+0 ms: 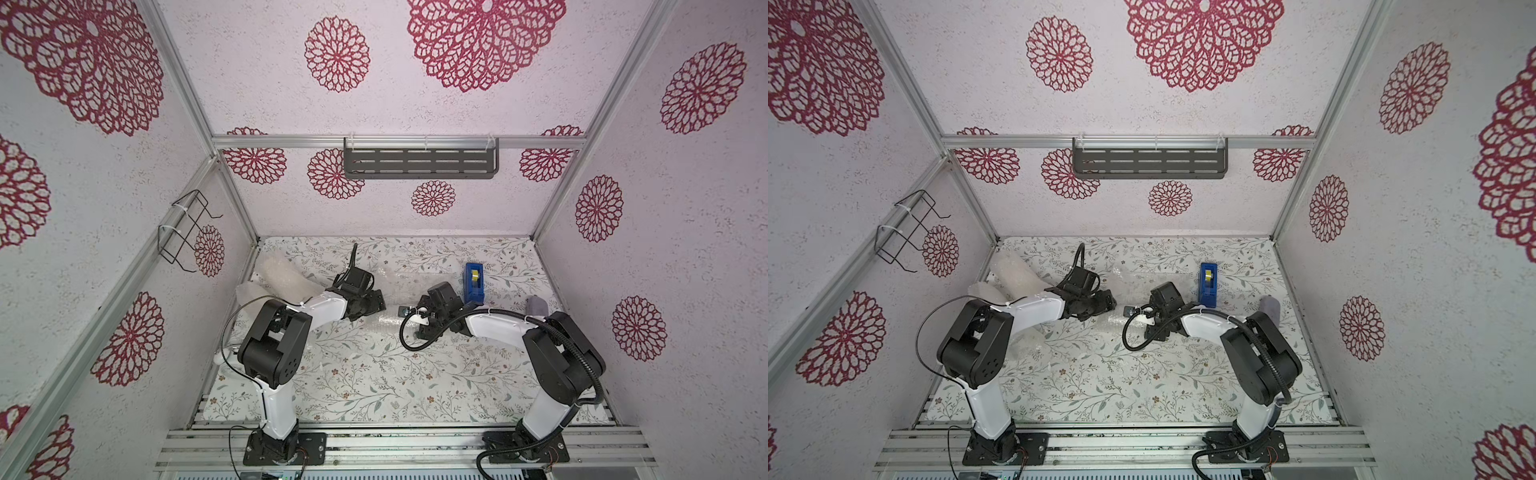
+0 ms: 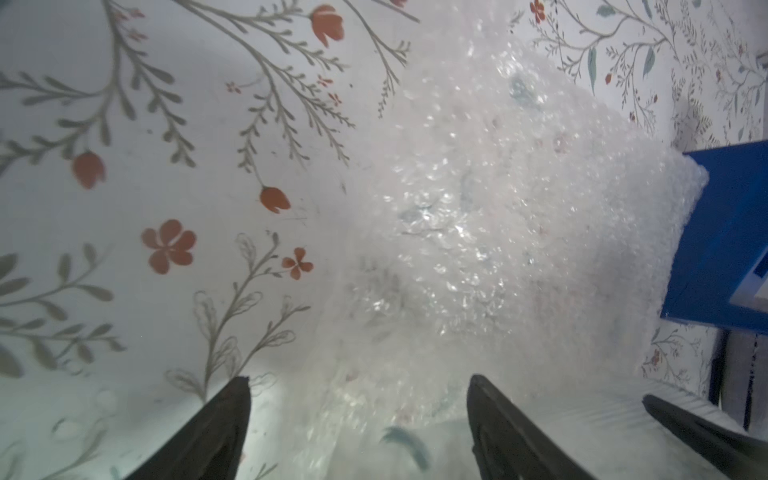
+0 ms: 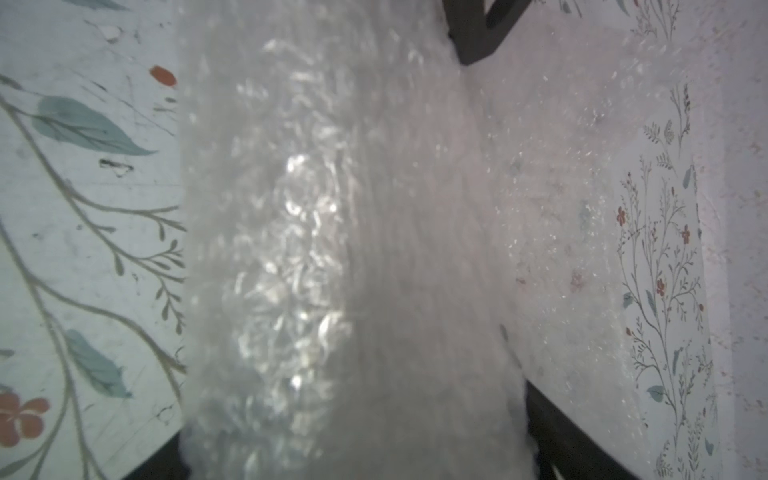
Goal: Wrap vases in bubble wrap
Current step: Wrap the vase in bubble wrap.
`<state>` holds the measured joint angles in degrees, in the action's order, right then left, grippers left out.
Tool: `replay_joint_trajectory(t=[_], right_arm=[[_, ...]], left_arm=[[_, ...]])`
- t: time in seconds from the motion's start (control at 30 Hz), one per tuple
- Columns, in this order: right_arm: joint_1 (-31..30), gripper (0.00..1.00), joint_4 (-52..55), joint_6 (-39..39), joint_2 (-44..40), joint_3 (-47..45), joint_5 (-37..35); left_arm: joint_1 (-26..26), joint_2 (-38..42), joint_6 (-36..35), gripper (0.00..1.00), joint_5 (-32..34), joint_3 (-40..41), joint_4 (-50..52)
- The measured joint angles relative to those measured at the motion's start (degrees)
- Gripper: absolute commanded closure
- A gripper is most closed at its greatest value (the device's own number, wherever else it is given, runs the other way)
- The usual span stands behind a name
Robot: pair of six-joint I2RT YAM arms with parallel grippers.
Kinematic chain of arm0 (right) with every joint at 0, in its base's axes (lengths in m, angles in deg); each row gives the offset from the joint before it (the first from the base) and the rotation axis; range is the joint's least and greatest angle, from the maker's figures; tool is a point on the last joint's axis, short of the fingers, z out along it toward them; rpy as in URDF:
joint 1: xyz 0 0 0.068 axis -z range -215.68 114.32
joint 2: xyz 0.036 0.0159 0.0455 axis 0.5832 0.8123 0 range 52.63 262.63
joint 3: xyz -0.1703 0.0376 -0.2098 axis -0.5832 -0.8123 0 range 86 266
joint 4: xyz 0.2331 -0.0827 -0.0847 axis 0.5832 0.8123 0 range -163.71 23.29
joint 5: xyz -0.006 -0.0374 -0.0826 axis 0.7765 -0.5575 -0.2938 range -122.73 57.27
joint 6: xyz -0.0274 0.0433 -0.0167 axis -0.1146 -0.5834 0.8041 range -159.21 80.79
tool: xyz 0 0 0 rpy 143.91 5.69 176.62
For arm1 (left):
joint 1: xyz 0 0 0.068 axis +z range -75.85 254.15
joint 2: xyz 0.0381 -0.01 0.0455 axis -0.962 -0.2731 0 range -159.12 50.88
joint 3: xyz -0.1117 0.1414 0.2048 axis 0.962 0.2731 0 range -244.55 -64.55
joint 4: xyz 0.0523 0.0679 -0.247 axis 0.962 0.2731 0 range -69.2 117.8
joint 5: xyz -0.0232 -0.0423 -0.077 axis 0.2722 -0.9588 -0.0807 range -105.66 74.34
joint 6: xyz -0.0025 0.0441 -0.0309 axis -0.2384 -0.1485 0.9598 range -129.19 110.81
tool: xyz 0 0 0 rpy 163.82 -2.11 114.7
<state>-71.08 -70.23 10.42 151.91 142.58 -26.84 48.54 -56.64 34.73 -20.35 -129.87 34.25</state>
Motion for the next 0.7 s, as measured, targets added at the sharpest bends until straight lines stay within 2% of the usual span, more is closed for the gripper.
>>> replay_joint_trajectory(t=[0.37, 0.7], right_arm=[[-1.4, 0.19, 1.9, -12.5, -0.4, 1.1, -0.6], [-3.6, 0.24, 6.7, -34.0, 1.5, 5.5, -2.1]], left_arm=[[2.6, 10.8, -1.0, 0.05, 5.4, 1.9, 2.8], [2.8, 19.0, -0.3, 0.05, 9.7, 8.5, 3.3]])
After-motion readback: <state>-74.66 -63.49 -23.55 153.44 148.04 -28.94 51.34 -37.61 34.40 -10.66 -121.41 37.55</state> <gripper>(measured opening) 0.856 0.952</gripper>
